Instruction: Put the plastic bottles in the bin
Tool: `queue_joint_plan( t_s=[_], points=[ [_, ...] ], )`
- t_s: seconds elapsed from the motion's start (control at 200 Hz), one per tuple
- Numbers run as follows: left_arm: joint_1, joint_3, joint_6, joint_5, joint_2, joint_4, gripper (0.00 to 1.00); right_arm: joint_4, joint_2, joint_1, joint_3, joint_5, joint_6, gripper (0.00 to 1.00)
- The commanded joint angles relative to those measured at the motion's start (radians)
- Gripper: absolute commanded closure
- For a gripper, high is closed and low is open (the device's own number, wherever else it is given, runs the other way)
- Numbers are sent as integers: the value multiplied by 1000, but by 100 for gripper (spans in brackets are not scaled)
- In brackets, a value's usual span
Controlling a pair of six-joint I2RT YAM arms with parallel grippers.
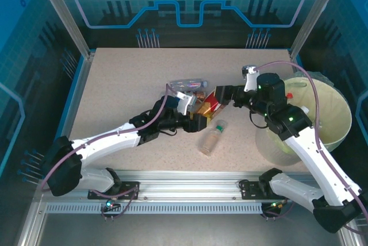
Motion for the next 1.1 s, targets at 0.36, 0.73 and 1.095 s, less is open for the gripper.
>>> queue_joint_plan(
  t_s=[0.36,0.73,1.095],
  points=[
    [-6,53,5,107,-26,184,45,5,71,9,63,-208,11,0],
    [-1,101,-72,73,44,219,46,15,76,8,61,-240,23,14],
    [12,104,-124,95,87,258,44,4,56,7,44,-193,23,37]
  ],
)
